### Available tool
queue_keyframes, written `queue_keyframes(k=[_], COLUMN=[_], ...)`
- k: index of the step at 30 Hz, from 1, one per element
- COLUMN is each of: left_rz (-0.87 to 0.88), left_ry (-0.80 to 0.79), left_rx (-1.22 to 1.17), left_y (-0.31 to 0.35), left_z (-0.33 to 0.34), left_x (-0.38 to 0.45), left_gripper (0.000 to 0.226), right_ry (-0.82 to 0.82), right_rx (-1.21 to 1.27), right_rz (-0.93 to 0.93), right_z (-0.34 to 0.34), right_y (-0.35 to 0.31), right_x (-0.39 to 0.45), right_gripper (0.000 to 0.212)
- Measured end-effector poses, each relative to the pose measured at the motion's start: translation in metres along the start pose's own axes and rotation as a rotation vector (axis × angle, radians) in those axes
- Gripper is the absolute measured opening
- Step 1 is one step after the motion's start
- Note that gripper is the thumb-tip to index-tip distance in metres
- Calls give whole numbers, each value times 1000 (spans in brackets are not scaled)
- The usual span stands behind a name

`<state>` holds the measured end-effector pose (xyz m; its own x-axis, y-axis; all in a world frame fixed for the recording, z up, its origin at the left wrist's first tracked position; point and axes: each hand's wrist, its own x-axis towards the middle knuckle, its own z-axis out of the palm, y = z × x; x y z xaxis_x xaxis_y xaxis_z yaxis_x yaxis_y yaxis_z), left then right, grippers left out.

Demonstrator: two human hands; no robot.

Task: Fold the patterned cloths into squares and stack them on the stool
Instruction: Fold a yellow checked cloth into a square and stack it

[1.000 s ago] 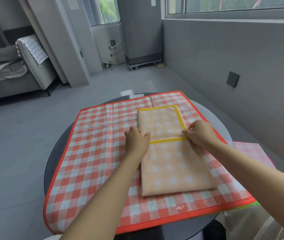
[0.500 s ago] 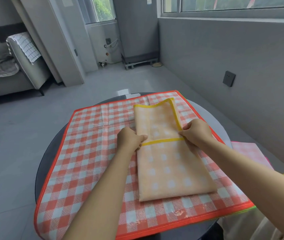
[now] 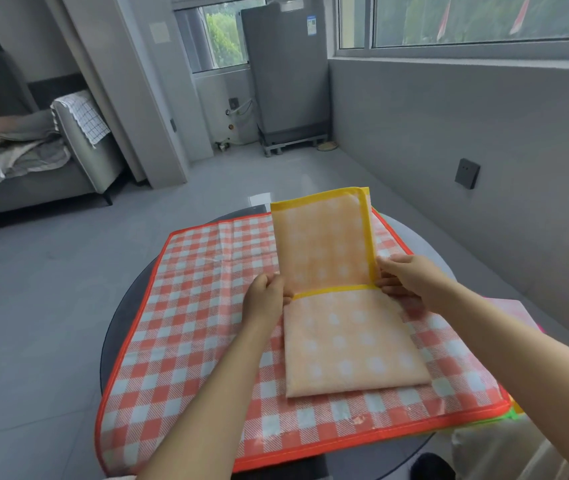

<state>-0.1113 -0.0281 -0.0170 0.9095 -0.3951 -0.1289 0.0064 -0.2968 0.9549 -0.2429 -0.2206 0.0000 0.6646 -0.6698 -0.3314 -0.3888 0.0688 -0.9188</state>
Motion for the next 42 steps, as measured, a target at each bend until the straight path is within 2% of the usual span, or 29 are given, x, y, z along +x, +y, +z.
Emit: queue_keyframes(k=[4,7,12,17,23,25,28,29,31,34,42], left_rz=[-46,-48,94,249,322,357,458,471,452,381,379], left_ry=[-59,-102,-70,-127,-174,-163,-143,-173,-269,-350,-288], left_rx=[-173,-171,119,270,419,604,892,936,1008,1152,1197], left_y=[2,-2,-8,-15,-16,-12,-4,-2,-4,-8,-22], left_z=[-6,-11,-14,-12,-11,-9,-1,4,14,24,19], left_x=[-5,-8,-15,-18,-22,-25,-34,-37,-44,-50,-55], left_gripper=[26,30,30,18,21,27,38,41,49,57,63], right_ry=[-44,-66,-88,-117,-72,-46,33,77,111,3,-31], right_rx=[100,137,-164,-249,-518,-709,-1149,-1194,-1156,-1170,-1232], right_rz=[40,30,-48,-157,-267,-363,-557,-604,-627,-578,-488], right_z=[-5,-7,-13,-12,-5,2,15,19,25,38,42], right_y=[-1,-2,2,1,0,0,4,8,17,31,51], right_x=[-4,-9,-16,-22,-27,-32,-43,-45,-48,-54,-57], right_gripper=[38,35,33,20,28,32,36,38,40,49,62])
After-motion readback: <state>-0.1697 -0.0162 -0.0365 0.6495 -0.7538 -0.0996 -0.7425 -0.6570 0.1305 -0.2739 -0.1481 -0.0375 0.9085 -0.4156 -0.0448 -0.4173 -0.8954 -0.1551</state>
